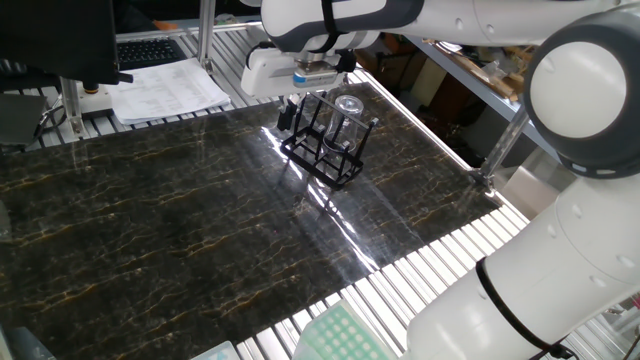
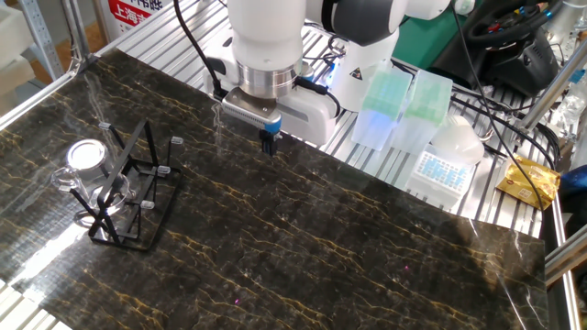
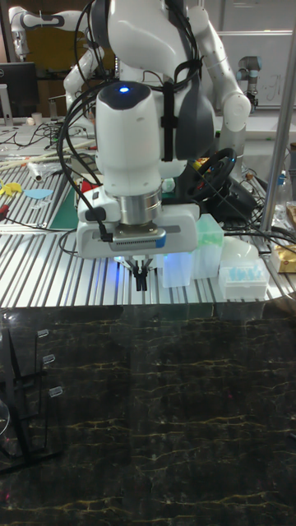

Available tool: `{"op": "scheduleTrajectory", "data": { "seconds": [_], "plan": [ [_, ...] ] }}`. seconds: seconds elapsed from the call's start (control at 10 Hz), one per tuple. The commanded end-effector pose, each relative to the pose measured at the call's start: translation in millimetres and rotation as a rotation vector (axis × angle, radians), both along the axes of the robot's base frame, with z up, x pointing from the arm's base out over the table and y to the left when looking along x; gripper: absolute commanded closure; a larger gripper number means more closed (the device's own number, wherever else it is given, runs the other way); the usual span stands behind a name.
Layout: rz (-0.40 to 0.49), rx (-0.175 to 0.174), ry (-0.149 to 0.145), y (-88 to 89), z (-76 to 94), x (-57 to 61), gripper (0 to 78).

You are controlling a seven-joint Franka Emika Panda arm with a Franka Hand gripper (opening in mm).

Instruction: Take the cup off the cup rack

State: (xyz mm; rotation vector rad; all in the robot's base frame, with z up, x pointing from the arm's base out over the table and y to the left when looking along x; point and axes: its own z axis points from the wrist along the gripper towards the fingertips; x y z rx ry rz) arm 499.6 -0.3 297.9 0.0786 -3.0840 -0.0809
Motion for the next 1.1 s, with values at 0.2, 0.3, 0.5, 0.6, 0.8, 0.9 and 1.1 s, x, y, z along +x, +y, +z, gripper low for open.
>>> {"op": "scheduleTrajectory", "data": {
  "seconds": [0.2, 0.3, 0.5, 0.6, 0.8, 0.9, 1.1],
  "plan": [
    [0.001, 0.001, -0.003, -0.1, 1.2, 0.6, 77.6],
    [0.002, 0.002, -0.003, 0.1, 0.5, 0.7, 77.6],
    [-0.002, 0.001, -0.002, 0.1, 0.4, 0.8, 77.6],
    [-0.005, -0.001, -0.002, 0.1, 0.4, 0.8, 77.6],
    [-0.006, -0.001, -0.001, 0.1, 0.3, 0.8, 77.6],
    [-0.009, -0.001, -0.001, 0.1, 0.3, 0.8, 77.6],
    [-0.009, -0.001, -0.001, 0.3, -0.1, 0.9, 77.6]
  ]
}}
